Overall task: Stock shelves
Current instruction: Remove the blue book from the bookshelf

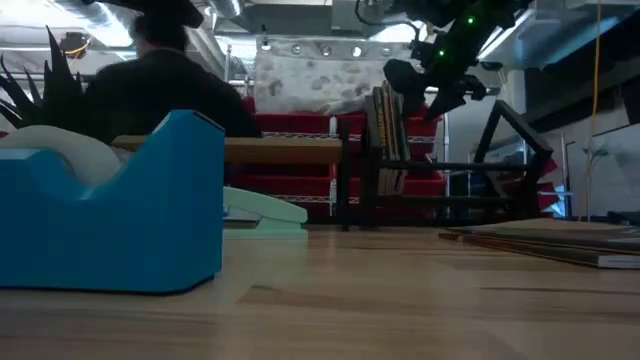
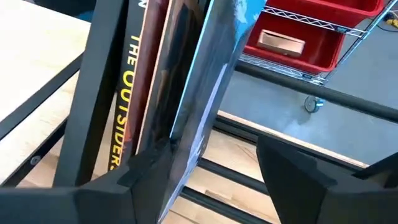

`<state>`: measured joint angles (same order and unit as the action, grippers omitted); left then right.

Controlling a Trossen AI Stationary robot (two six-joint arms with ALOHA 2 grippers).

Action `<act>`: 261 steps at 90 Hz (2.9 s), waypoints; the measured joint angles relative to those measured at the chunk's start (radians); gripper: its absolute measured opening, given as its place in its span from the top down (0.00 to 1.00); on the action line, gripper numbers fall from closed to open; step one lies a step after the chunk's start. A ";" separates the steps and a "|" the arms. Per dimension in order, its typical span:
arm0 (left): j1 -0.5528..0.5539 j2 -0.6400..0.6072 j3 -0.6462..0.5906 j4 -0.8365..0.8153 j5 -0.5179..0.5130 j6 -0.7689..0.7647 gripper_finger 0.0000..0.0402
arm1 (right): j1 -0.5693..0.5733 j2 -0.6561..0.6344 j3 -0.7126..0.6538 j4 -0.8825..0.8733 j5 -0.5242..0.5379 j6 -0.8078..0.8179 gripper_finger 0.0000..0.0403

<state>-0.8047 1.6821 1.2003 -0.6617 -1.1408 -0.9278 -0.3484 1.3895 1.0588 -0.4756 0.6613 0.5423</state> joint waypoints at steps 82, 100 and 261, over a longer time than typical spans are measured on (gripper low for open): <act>0.002 0.000 0.000 0.000 -0.001 0.000 0.23 | 0.000 -0.035 0.000 0.006 -0.071 0.052 0.45; 0.002 0.000 0.000 0.000 -0.001 0.000 0.23 | -0.017 -0.027 0.000 0.004 -0.061 0.052 0.45; -0.068 0.000 -0.001 -0.010 -0.041 0.013 0.23 | 0.541 0.056 0.234 -1.092 -0.940 0.790 1.00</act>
<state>-0.8731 1.6821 1.1995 -0.6715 -1.1819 -0.9150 0.1923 1.4451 1.2930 -1.5679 -0.2784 1.3324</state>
